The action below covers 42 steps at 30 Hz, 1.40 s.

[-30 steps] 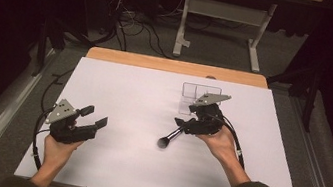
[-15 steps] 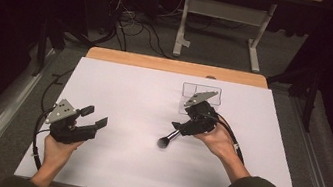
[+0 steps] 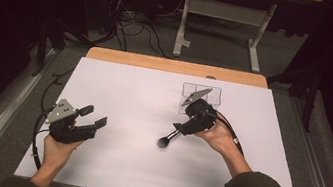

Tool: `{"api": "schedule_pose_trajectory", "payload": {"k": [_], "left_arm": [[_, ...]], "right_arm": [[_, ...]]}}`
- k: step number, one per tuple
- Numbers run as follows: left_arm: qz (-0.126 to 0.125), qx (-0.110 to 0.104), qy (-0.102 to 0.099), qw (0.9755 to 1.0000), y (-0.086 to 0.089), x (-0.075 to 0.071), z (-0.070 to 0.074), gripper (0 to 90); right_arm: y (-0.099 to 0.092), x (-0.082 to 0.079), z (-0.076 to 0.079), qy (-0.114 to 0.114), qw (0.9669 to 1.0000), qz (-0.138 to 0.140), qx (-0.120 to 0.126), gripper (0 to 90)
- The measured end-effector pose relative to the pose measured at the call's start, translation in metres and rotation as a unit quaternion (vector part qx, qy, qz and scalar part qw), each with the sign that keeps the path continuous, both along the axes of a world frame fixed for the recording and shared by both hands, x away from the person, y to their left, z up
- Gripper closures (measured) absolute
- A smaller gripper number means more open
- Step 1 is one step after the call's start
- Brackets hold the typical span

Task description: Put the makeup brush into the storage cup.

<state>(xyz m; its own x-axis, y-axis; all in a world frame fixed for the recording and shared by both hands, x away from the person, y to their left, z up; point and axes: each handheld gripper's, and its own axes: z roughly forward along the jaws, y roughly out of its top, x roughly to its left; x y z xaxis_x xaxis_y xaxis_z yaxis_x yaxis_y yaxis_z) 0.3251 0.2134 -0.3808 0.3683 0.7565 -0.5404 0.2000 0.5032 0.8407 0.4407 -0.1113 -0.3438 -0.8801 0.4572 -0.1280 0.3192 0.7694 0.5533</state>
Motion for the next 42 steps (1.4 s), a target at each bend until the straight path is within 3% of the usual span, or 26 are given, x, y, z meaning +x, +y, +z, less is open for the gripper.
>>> {"api": "schedule_pose_trajectory", "payload": {"k": [17, 20, 28, 29, 31, 32, 42], "left_arm": [[0.002, 0.0, 0.001, 1.0, 0.0, 0.0, 0.0, 33.1], [0.002, 0.0, 0.002, 1.0, 0.0, 0.0, 0.0, 33.1], [0.001, 0.0, 0.004, 1.0, 0.0, 0.001, -0.001, 33.0], [0.001, 0.0, 0.004, 1.0, 0.0, 0.001, -0.001, 33.0], [0.001, -0.001, 0.004, 1.0, 0.0, 0.001, -0.001, 33.0], [0.001, -0.001, 0.004, 1.0, 0.0, 0.001, -0.001, 33.0], [0.0, 0.0, 0.004, 1.0, 0.0, 0.0, 0.0, 32.9]], "right_arm": [[0.004, 0.009, -0.008, 0.01, 0.9988, 0.031, -0.037, 37.9], [0.006, 0.009, -0.01, 0.021, 0.9986, 0.028, -0.04, 38.2], [0.008, 0.013, -0.019, 0.031, 0.9964, 0.046, -0.063, 37.6], [0.008, 0.015, -0.02, 0.025, 0.9957, 0.058, -0.067, 37.5], [0.009, 0.014, -0.022, 0.035, 0.996, 0.049, -0.066, 37.5], [0.009, 0.015, -0.023, 0.032, 0.9951, 0.06, -0.072, 37.5], [0.013, 0.019, -0.033, 0.054, 0.9926, 0.069, -0.084, 37.6]]}}
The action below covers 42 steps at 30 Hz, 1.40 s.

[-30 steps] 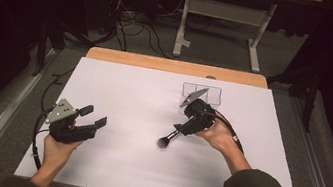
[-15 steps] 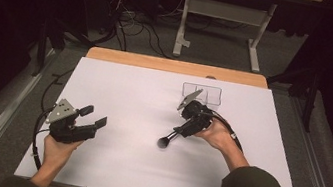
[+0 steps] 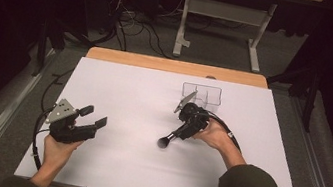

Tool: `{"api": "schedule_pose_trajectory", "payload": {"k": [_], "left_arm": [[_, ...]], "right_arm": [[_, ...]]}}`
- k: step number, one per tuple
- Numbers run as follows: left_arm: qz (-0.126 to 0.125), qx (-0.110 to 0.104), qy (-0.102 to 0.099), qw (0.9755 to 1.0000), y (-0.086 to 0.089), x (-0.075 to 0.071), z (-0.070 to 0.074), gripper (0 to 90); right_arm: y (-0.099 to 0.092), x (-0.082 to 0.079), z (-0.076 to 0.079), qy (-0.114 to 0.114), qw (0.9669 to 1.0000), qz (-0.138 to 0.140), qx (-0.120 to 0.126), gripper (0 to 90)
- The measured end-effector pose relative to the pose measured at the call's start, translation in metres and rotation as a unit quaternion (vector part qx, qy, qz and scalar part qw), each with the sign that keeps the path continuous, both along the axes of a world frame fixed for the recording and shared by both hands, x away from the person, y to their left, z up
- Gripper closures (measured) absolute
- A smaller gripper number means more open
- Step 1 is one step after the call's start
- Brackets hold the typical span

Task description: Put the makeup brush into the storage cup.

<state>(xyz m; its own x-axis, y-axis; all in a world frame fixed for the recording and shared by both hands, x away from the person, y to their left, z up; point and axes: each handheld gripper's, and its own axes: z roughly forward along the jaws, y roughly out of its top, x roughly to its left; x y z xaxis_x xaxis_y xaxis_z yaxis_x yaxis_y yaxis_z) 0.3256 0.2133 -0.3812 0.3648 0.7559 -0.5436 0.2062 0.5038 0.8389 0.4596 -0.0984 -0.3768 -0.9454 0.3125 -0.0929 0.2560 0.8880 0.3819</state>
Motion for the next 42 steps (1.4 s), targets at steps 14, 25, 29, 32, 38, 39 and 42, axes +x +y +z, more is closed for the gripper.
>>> {"api": "schedule_pose_trajectory", "payload": {"k": [14, 25, 29, 32, 38, 39, 42], "left_arm": [[0.002, -0.004, -0.008, 1.0, 0.001, -0.002, 0.002, 32.9], [0.001, -0.006, -0.011, 0.9999, 0.0, -0.003, 0.002, 33.1], [0.002, -0.005, -0.011, 0.9999, 0.0, -0.003, 0.003, 33.1], [0.002, -0.005, -0.012, 0.9999, 0.0, -0.003, 0.003, 33.0], [0.003, -0.006, -0.013, 0.9999, 0.0, -0.003, 0.003, 33.1], [0.003, -0.006, -0.013, 0.9999, 0.0, -0.003, 0.003, 33.1], [0.003, -0.006, -0.013, 0.9999, 0.0, -0.003, 0.003, 33.0]], "right_arm": [[0.003, 0.005, -0.01, 0.015, 0.9998, 0.005, -0.011, 35.3], [0.006, 0.006, -0.013, 0.022, 0.9996, 0.013, -0.014, 34.6], [0.006, 0.005, -0.014, 0.027, 0.9993, 0.021, -0.014, 33.1], [0.007, 0.005, -0.015, 0.032, 0.9992, 0.022, -0.014, 32.4], [0.007, 0.004, -0.016, 0.034, 0.9989, 0.025, -0.018, 33.5], [0.008, 0.004, -0.016, 0.035, 0.9989, 0.025, -0.018, 33.9], [0.008, 0.003, -0.015, 0.037, 0.9989, 0.02, -0.021, 36.4]]}}
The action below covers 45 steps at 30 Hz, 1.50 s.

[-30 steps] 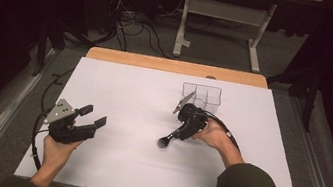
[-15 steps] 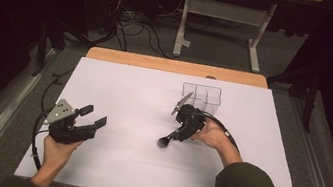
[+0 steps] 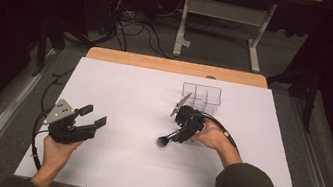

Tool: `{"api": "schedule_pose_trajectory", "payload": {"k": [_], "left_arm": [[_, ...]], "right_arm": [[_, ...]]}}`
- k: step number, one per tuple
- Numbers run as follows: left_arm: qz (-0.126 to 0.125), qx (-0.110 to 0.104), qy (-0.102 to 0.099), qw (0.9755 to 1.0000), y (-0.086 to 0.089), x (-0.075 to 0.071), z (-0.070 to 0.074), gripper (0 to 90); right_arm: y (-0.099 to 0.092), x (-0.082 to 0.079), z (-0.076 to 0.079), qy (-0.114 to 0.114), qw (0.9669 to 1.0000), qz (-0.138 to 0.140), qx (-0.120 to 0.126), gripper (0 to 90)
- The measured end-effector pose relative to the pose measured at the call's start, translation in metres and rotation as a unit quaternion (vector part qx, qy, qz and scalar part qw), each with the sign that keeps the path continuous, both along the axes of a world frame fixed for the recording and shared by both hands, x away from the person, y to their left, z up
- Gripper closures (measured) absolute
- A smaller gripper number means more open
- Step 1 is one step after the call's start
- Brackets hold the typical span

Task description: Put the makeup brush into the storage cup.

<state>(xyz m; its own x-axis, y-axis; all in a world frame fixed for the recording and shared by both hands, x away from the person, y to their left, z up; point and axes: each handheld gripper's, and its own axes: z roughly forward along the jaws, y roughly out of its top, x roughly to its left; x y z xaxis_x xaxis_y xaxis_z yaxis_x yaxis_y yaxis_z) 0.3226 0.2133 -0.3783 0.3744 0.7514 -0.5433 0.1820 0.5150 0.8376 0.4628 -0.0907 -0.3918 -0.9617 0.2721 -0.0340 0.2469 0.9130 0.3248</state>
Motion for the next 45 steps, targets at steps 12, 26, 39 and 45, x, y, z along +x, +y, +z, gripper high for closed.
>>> {"api": "schedule_pose_trajectory", "payload": {"k": [12, 26, 39, 45], "left_arm": [[0.001, 0.0, 0.002, 1.0, 0.0002, 0.0003, 0.0001, 31.9], [-0.002, 0.004, 0.004, 1.0, -0.001, 0.0003, -0.0007, 31.8], [-0.002, 0.005, 0.006, 1.0, -0.0011, 0.0007, -0.0011, 31.8], [-0.001, 0.002, 0.008, 1.0, -0.0011, 0.001, -0.001, 31.3]], "right_arm": [[-0.0024, 0.0007, 0.0, 0.014, 0.9996, -0.018, -0.013, 45.9], [-0.0002, -0.0002, -0.0002, 0.016, 0.9991, -0.029, -0.025, 52.6], [0.0001, 0.0, -0.0018, 0.022, 0.9985, -0.037, -0.032, 62.0], [0.0002, 0.0007, -0.0032, 0.026, 0.998, -0.046, -0.035, 65.0]]}}
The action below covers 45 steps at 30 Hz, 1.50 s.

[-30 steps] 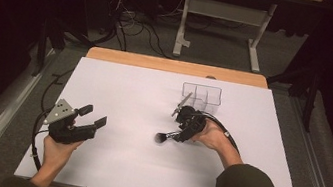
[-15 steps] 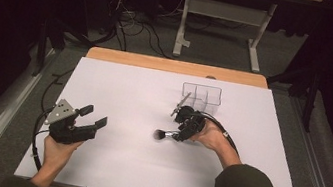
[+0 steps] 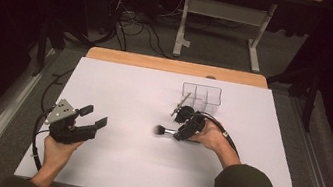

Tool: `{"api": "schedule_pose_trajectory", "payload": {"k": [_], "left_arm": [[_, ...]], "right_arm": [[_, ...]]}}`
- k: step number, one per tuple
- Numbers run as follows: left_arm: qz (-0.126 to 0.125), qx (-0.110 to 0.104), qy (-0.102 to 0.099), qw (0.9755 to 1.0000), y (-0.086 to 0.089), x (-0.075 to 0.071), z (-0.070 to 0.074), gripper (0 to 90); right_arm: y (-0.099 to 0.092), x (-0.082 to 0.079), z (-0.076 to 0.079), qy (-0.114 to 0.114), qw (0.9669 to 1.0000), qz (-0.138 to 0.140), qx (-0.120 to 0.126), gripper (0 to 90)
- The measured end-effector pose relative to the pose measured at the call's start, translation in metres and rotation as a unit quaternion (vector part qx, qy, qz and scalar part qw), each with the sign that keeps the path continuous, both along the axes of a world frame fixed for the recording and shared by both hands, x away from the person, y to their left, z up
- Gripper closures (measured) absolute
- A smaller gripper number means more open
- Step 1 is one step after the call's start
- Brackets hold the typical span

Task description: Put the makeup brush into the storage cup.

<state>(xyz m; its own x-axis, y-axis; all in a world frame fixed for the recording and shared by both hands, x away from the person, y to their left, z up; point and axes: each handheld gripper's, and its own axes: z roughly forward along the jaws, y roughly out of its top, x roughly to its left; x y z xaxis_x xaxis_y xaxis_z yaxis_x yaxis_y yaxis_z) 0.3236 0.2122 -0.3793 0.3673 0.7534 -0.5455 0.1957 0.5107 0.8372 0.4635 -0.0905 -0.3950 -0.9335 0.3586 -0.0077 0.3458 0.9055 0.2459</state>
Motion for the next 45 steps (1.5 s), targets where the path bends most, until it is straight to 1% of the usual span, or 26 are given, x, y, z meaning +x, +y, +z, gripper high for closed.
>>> {"api": "schedule_pose_trajectory", "payload": {"k": [15, 19, 24, 31, 33, 36, 42, 43, 44, 45], "left_arm": [[0.0, 0.0, 0.0, 1.0, -0.0001, 0.0, 0.0, 31.2], [0.0, 0.001, 0.001, 1.0, -0.0004, 0.0, -0.0001, 31.2], [0.0, 0.001, 0.001, 1.0, -0.0004, -0.0001, 0.0, 31.2], [-0.001, 0.0, 0.001, 1.0, -0.0004, -0.0003, 0.0001, 31.3], [-0.001, 0.0, 0.001, 1.0, -0.0006, -0.0001, 0.0, 31.2], [-0.001, 0.0, 0.003, 1.0, -0.0007, 0.0, -0.0001, 31.1], [0.0, 0.0, 0.004, 1.0, -0.0004, 0.0002, -0.0002, 30.8], [-0.001, 0.0, 0.004, 1.0, -0.0004, 0.0002, -0.0002, 30.8], [-0.001, 0.0, 0.004, 1.0, -0.0004, 0.0002, -0.0002, 30.8], [0.0, 0.0, 0.005, 1.0, -0.0004, 0.0002, -0.0002, 30.8]], "right_arm": [[0.0019, 0.0012, -0.0004, 0.002, 0.9998, -0.016, -0.008, 73.7], [0.0026, 0.0, -0.0004, 0.003, 0.9996, -0.025, -0.01, 74.4], [0.0038, 0.0001, -0.0007, 0.003, 0.9996, -0.025, -0.016, 74.7], [0.006, -0.0006, -0.0003, 0.006, 0.9991, -0.035, -0.025, 75.0], [0.0065, -0.0013, -0.0008, 0.003, 0.9991, -0.035, -0.023, 75.1], [0.0075, -0.0023, 0.0, 0.0, 0.9989, -0.035, -0.031, 75.2], [0.0077, -0.0038, -0.0003, -0.004, 0.999, -0.035, -0.027, 75.4], [0.0076, -0.0038, -0.0005, -0.004, 0.9991, -0.034, -0.024, 75.4], [0.0075, -0.0037, 0.0007, -0.001, 0.999, -0.034, -0.03, 75.4], [0.0072, -0.0037, 0.0005, -0.001, 0.9991, -0.033, -0.026, 75.4]]}}
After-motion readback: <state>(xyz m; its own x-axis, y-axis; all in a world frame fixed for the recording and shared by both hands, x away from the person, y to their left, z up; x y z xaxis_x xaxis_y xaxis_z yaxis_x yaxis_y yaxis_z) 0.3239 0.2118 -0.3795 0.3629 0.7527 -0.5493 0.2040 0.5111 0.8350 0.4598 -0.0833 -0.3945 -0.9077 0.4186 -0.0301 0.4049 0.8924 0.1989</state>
